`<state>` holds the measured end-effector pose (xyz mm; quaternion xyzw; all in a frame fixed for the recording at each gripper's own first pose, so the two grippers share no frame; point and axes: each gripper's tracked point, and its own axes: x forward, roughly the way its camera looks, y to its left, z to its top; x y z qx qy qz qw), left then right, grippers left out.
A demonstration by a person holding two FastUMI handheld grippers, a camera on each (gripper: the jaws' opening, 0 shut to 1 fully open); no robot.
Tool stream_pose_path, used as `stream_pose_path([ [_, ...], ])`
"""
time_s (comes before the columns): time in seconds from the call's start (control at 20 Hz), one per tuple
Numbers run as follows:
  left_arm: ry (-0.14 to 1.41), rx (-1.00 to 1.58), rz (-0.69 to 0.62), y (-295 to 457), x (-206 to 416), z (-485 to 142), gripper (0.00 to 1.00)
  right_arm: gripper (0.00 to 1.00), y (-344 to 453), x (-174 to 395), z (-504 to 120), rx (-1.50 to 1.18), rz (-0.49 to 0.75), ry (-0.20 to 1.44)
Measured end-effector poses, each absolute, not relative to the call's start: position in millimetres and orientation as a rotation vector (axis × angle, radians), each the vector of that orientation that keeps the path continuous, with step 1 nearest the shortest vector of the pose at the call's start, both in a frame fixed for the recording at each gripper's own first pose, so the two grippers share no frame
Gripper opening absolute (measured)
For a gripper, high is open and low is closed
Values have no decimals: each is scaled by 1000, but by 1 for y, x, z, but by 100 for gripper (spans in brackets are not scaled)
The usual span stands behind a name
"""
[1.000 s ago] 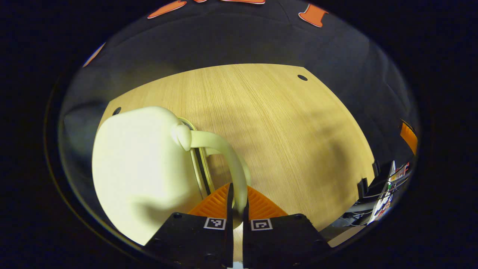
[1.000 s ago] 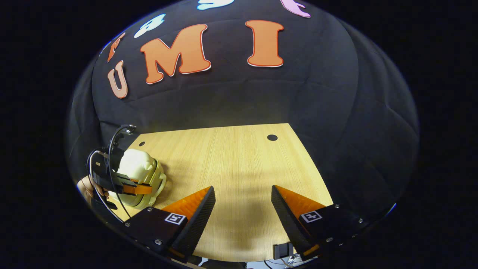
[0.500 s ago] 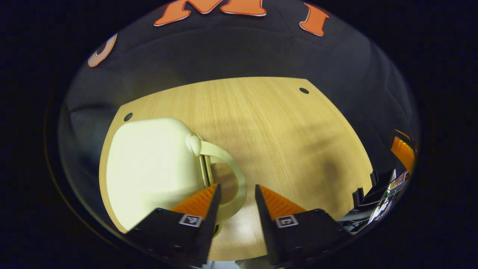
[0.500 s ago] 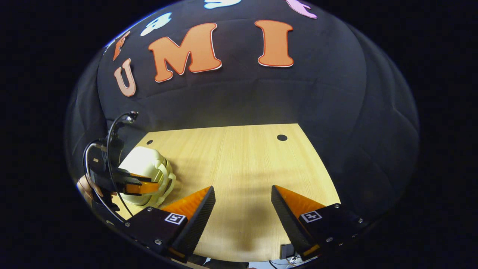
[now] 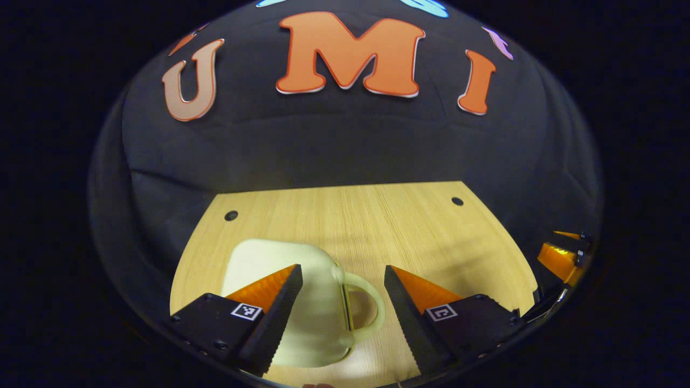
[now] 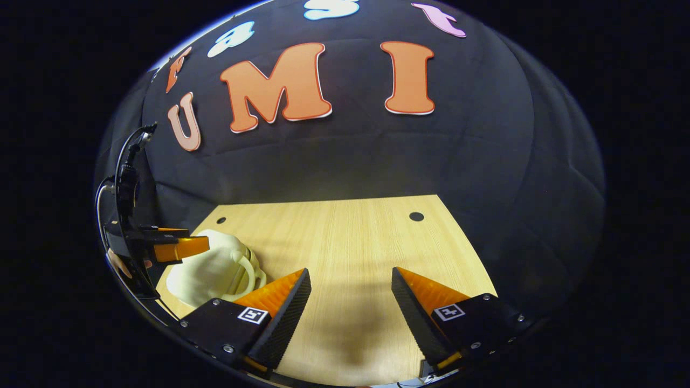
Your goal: First open the suitcase, pack the skin care products into it, and then close the suitcase.
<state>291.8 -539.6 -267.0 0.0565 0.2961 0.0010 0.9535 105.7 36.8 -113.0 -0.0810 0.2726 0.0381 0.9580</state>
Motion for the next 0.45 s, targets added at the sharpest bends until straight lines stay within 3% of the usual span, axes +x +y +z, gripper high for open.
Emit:
stream_pose_path([
  [0.45,247,111,53,-503,311,-165,96,96,64,121,-71,-135,54,356],
])
